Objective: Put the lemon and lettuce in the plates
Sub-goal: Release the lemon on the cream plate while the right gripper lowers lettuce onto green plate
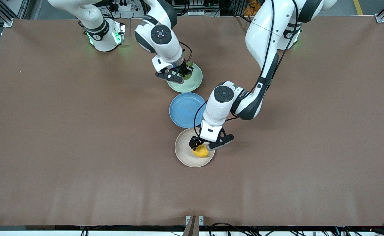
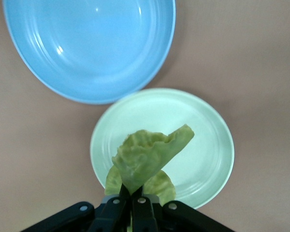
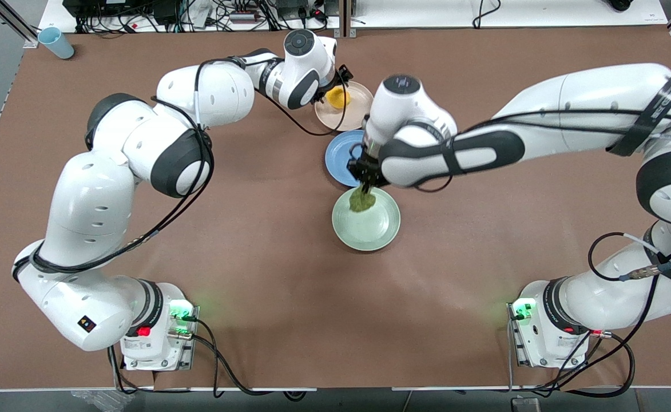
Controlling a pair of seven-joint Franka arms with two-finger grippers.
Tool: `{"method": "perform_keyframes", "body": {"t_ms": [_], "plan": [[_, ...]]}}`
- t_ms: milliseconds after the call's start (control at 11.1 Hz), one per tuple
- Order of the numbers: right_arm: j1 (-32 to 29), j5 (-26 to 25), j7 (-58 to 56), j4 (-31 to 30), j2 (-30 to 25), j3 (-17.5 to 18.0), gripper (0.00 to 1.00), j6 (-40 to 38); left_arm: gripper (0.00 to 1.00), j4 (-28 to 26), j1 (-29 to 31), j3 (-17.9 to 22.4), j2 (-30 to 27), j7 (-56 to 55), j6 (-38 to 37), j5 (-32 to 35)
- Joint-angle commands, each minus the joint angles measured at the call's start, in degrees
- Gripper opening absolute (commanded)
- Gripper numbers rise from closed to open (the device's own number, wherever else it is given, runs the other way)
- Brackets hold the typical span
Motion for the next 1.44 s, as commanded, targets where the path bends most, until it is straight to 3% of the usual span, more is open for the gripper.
{"method": "perform_keyframes", "body": {"t_ms": [0, 360, 450, 631, 991, 1351], "plan": [[1.61, -1.94, 2.57, -3.76, 0.81, 0.39, 0.0, 3.49, 1.0, -0.48, 1.3, 1.5, -2.66, 0.93, -0.9, 3.55], [1.44, -14.32, 11.01, -3.5, 6.71, 0.22, 0.0, 6.57, 1.0, -0.39, 8.15, 1.33, -7.67, 11.79, -13.78, 3.74], [1.44, -14.51, 11.02, -3.41, 8.11, 0.04, 0.15, 6.66, 1.0, -0.39, 9.65, 1.33, -8.63, 14.79, -16.08, 3.65], [1.35, -14.6, 11.63, -3.24, 8.82, -0.31, 1.0, 6.13, 1.0, -0.4, 13.34, 1.06, -10.31, 20.24, -21.09, 3.65], [-1.01, -14.25, 12.52, -0.26, 4.1, -0.22, 1.0, -1.83, 1.0, -0.31, 19.15, 0.98, -15.31, 30.8, -31.99, 2.95], [-5.84, -13.81, 7.53, 6.94, -3.73, -0.48, 1.0, -12.48, 1.0, -0.83, 20.82, 0.97, -19.53, 31.34, -39.81, 3.12]]}}
